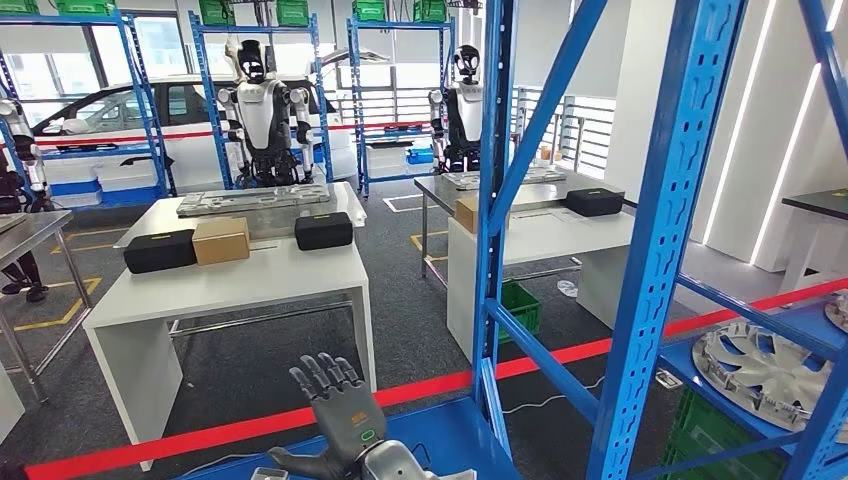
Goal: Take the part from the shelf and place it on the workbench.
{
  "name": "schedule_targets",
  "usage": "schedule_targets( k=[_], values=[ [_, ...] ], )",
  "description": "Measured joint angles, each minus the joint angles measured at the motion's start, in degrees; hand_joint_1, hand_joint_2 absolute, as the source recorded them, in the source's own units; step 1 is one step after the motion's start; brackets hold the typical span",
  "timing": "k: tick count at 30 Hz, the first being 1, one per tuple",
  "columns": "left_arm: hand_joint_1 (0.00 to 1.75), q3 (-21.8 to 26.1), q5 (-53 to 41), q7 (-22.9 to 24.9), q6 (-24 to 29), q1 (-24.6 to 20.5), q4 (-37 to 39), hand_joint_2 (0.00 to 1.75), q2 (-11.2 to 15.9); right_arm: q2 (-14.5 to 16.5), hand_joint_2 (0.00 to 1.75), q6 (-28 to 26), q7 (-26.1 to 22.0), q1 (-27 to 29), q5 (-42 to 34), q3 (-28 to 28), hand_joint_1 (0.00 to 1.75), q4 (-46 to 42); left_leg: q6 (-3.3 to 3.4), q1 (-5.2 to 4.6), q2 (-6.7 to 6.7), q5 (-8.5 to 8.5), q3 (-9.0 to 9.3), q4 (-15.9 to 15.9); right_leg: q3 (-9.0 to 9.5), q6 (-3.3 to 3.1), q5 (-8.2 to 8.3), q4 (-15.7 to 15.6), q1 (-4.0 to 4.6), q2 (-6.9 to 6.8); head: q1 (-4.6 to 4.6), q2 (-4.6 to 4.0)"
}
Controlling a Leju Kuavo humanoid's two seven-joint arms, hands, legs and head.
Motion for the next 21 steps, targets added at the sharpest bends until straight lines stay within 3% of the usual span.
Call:
schedule_targets(
  k=[2, 4, 5, 8, 10, 13, 15, 17, 18, 19, 20, 21],
  values=[
    [0.00, 0.0, 0.2, 0.1, 0.0, 0.0, 0.0, 0.00, 0.1, 0.6, 0.00, 0.3, 0.2, 0.0, 0.0, 0.0, 0.00, 0.1, -0.31, -0.01, -0.01, -4.16, -2.84, 7.4, -0.47, -0.28, 0.38, 0.0, 0.10, -0.09, -0.17, 0.00],
    [0.00, 0.0, 0.4, 0.1, -0.1, 0.1, 0.0, 0.00, 0.1, 1.0, 0.00, 0.4, 0.3, 0.1, 0.0, 0.0, 0.00, 0.3, -0.39, -0.02, 0.00, -5.82, -4.06, 11.8, -1.01, -0.26, 0.68, 0.2, 0.18, -0.17, -0.21, 0.00],
    [0.00, 0.0, 0.5, 0.2, -0.1, 0.1, 0.0, 0.00, 0.2, 1.1, 0.00, 0.5, 0.3, 0.1, 0.0, 0.0, 0.00, 0.4, -0.33, -0.02, 0.01, -5.07, -2.99, 10.7, -1.27, -0.18, 0.81, 0.3, 0.18, -0.18, -0.22, 0.00],
    [0.00, 0.1, 0.8, 0.1, -0.1, 0.1, 0.0, 0.00, 0.2, 1.6, 0.00, 1.0, 0.3, -0.1, 0.0, 0.1, 0.00, 0.4, 0.13, -0.13, 0.00, -1.32, 3.81, -0.4, -1.88, 0.25, 1.05, 1.0, 0.22, -0.14, -0.26, 0.00],
    [0.00, 0.2, 1.0, -0.1, -0.1, 0.1, 0.0, 0.00, 0.3, 1.9, 0.00, 1.2, 0.3, -0.3, -0.1, 0.2, 0.00, 0.5, 0.74, -0.40, -0.07, -0.73, 5.47, -3.7, -2.23, 0.92, 1.40, 1.1, 0.38, -0.09, -0.21, 0.00],
    [0.00, 0.4, 1.2, -0.5, -0.1, 0.2, 0.0, 0.00, 0.2, 2.1, 0.00, 1.3, 0.3, -0.4, -0.2, 0.5, 0.00, 0.5, 1.98, -0.43, -0.06, 0.17, 4.97, -3.7, -2.61, 2.03, 1.61, 1.1, 0.40, -0.05, -0.08, 0.00],
    [0.00, 0.5, 1.2, -0.5, -0.1, 0.2, 0.0, 0.00, 0.2, 2.1, 0.00, 1.3, 0.3, -0.5, -0.3, 0.6, 0.00, 0.6, 2.91, -0.22, 0.10, 0.95, 4.28, -4.0, -3.96, 2.66, -1.38, 4.4, 0.27, -0.06, 0.04, 0.00],
    [0.00, 0.7, 1.2, -0.6, -0.1, 0.2, 0.0, 0.00, 0.2, 2.1, 0.00, 1.3, 0.3, -0.6, -0.3, 0.7, 0.00, 0.7, 3.39, -0.28, 0.23, 1.74, 3.15, -3.9, -6.64, 3.16, -6.29, 11.7, 0.16, -0.08, 0.14, 0.00],
    [0.00, 0.8, 1.2, -0.6, -0.1, 0.3, 0.0, 0.00, 0.2, 2.1, 0.00, 1.3, 0.3, -0.5, -0.3, 0.8, 0.00, 0.8, 3.44, -0.33, 0.26, 2.15, 2.53, -3.9, -7.68, 3.27, -7.89, 15.0, 0.14, -0.08, 0.16, 0.00],
    [0.00, 0.9, 1.2, -0.6, -0.1, 0.3, 0.0, 0.00, 0.2, 2.1, 0.00, 1.3, 0.3, -0.5, -0.3, 0.8, 0.00, 0.9, 3.44, -0.38, 0.28, 2.58, 1.88, -3.8, -7.99, 3.27, -8.59, 17.1, 0.13, -0.08, 0.18, 0.00],
    [0.00, 1.0, 1.2, -0.6, -0.1, 0.3, 0.0, 0.00, 0.2, 2.1, 0.00, 1.3, 0.3, -0.4, -0.4, 0.8, 0.00, 1.0, 3.40, -0.43, 0.28, 2.98, 1.27, -3.7, -7.18, 3.15, -8.17, 17.0, 0.15, -0.08, 0.20, 0.00],
    [0.00, 1.0, 1.2, -0.6, -0.1, 0.3, 0.0, 0.00, 0.2, 2.1, 0.00, 1.3, 0.3, -0.5, -0.4, 0.8, 0.00, 1.1, 3.33, -0.48, 0.27, 3.39, 0.72, -3.6, -5.05, 2.89, -6.83, 14.3, 0.23, -0.08, 0.22, 0.00]
  ],
)
